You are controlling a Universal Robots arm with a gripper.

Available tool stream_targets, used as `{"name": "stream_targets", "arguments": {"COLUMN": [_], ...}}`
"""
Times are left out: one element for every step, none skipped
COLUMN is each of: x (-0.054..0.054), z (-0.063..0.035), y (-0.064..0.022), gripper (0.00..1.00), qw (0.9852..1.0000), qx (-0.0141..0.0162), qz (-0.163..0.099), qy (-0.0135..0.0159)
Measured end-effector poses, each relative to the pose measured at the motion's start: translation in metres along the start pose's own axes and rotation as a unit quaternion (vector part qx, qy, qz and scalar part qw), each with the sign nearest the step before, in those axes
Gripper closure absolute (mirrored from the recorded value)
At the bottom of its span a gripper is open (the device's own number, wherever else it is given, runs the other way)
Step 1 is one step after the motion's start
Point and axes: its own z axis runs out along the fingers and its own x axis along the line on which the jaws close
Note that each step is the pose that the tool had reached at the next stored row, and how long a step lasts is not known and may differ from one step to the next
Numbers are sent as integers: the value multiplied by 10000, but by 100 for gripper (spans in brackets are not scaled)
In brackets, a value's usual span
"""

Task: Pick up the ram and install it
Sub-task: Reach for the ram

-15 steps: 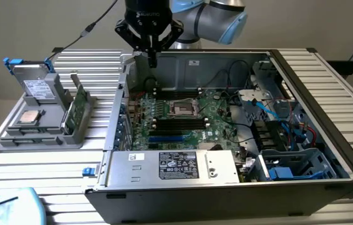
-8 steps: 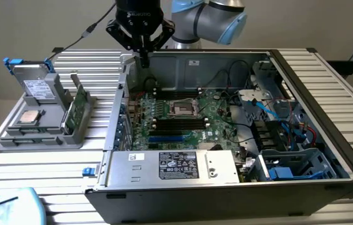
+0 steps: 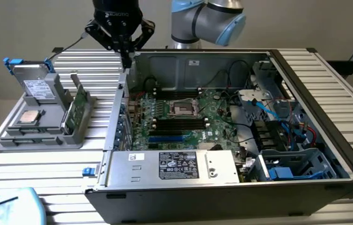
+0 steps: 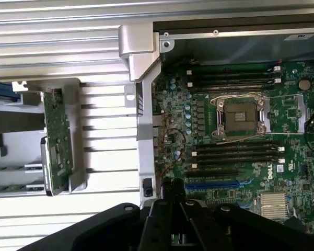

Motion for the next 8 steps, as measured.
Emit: {"name": "stream_targets", "arguments": {"x": [49, 94, 139, 182, 230, 275, 320, 363], "z": [1, 2, 3, 4, 6, 8, 10, 13], "y": [-3, -7, -10, -13, -16, -19, -23, -26], "gripper": [89, 89, 89, 89, 89, 89, 89, 89], "qw": [10000, 10000, 10000, 10000, 10000, 10000, 10000, 10000], "qx": [0, 0, 1, 1, 1, 1, 1, 1], "qz": [0, 0, -1, -2, -3, -3, -3, -4], "qy": [3, 6, 9, 11, 12, 12, 12, 13]}}
